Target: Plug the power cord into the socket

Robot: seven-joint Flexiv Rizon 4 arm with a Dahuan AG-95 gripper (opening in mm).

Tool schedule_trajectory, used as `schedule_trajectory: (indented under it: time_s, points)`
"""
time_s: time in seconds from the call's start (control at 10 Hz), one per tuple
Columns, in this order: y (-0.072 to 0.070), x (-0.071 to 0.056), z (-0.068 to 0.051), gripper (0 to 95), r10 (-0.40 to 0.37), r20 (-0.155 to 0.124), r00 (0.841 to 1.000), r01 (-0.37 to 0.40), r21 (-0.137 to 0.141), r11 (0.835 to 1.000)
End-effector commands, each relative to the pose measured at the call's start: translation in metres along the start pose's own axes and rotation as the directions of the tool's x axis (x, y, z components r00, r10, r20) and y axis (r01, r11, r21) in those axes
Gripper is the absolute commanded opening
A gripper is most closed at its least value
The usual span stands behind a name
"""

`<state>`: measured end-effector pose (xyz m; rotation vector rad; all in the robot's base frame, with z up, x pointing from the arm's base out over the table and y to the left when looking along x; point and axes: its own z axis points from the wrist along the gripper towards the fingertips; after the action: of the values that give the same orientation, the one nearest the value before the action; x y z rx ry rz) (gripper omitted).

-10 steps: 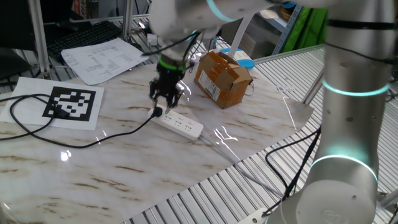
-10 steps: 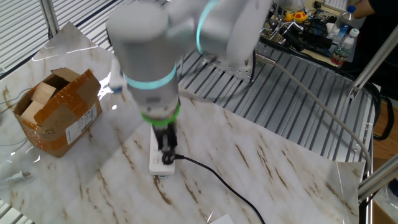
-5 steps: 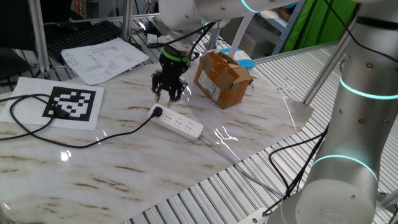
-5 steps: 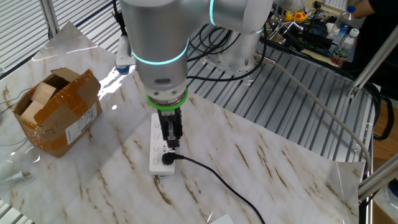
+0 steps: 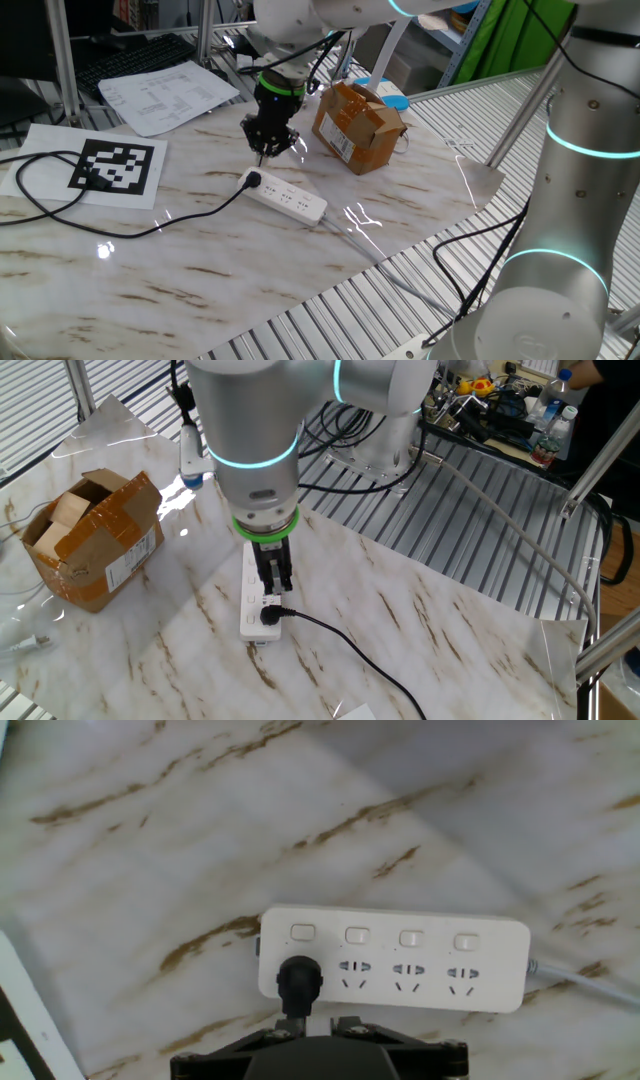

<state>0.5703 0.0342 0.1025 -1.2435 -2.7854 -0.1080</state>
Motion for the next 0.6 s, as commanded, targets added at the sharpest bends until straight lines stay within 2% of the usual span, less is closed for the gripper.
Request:
schedule_trajectory:
  time_s: [0.1,0.3,0.6]
  points:
    - [0.007,0.002,0.006,0.0,-0.029,0.031,0.999,0.028,0.018,0.999]
    - [0.013,0.003,0.013,0.0,-0.059,0.066,0.996,0.056,0.05,0.997]
    - [0.011,-0.002,0.022,0.0,-0.09,0.067,0.994,0.087,0.05,0.995]
